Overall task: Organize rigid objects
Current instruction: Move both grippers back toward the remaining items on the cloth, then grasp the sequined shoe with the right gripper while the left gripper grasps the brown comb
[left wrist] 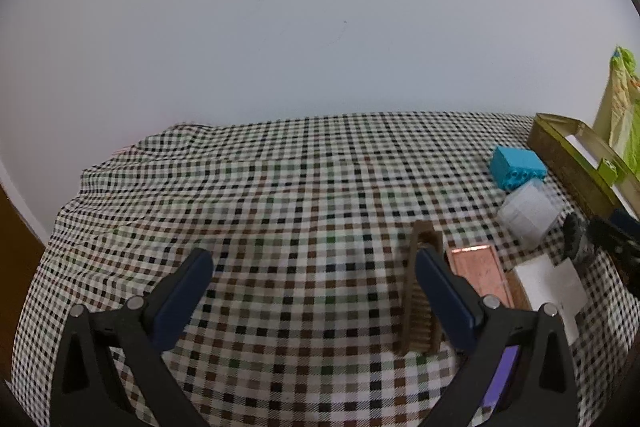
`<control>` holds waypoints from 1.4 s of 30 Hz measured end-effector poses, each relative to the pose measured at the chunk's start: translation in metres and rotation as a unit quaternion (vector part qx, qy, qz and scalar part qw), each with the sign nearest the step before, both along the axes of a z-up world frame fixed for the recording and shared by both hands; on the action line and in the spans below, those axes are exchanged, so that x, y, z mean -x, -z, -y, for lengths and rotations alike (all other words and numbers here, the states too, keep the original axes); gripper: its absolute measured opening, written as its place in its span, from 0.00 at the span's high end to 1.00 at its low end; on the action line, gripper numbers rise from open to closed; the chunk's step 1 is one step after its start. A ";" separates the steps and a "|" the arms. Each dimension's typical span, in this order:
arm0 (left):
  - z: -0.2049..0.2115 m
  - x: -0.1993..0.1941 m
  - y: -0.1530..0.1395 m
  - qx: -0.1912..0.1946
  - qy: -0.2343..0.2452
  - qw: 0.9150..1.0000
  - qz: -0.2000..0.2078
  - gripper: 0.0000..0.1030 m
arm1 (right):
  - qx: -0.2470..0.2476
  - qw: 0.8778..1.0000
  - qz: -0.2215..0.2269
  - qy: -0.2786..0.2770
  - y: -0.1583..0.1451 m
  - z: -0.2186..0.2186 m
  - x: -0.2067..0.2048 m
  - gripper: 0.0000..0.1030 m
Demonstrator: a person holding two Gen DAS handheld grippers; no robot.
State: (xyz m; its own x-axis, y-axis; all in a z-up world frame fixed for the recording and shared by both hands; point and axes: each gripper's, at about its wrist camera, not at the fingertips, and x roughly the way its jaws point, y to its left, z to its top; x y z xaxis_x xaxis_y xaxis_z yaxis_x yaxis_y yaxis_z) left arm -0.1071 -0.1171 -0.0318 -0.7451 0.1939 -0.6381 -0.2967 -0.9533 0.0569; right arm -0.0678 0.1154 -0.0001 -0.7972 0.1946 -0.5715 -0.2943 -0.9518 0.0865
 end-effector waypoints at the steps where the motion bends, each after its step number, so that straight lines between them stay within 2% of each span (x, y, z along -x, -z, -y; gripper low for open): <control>1: -0.002 -0.001 0.000 0.004 0.007 1.000 0.001 0.01 | 0.000 1.000 0.019 0.004 0.003 -0.002 0.006 0.31; 3: -0.006 -0.003 0.001 0.018 0.014 1.000 -0.001 0.01 | -0.001 0.999 0.050 0.012 0.009 -0.002 0.015 0.31; 6: -0.015 -0.006 0.003 0.036 0.028 0.999 -0.001 0.01 | 0.022 0.996 0.083 0.025 0.018 -0.011 0.024 0.31; 8: -0.019 -0.006 0.006 0.044 0.040 0.998 0.003 0.01 | 0.045 0.995 0.090 0.022 0.022 -0.016 0.028 0.31; 12: -0.024 -0.006 0.010 0.051 0.054 0.997 0.010 0.01 | 0.041 0.993 0.112 0.014 0.026 -0.011 0.036 0.32; 17: -0.025 -0.004 0.016 0.057 0.056 0.996 0.026 0.01 | 0.027 0.992 0.113 -0.044 0.025 -0.001 0.041 0.35; 19: -0.025 -0.001 0.017 0.063 0.054 0.996 0.030 0.01 | 0.016 0.992 0.109 -0.066 0.022 0.004 0.039 0.36; 22: -0.022 0.001 0.017 0.060 0.051 0.996 0.034 0.01 | 0.063 0.988 0.084 -0.110 0.020 -0.007 0.036 0.36; 25: -0.025 0.004 0.019 0.058 0.047 0.996 0.040 0.01 | 0.097 0.987 0.054 -0.119 0.016 -0.017 0.029 0.36; 28: -0.027 0.008 0.021 0.058 0.041 0.996 0.049 0.01 | 0.108 0.987 0.025 -0.117 0.011 -0.019 0.024 0.36; 31: -0.031 0.007 0.021 0.054 0.045 0.996 0.049 0.01 | 0.101 0.988 -0.001 -0.115 0.004 -0.016 0.016 0.36; 36: -0.040 0.003 0.019 0.053 0.059 0.996 0.048 0.01 | 0.057 0.992 -0.033 -0.110 -0.009 -0.008 0.007 0.36; 42: -0.043 -0.004 0.012 0.023 0.080 0.996 0.043 0.01 | 0.045 0.992 -0.042 -0.108 -0.014 -0.005 -0.003 0.36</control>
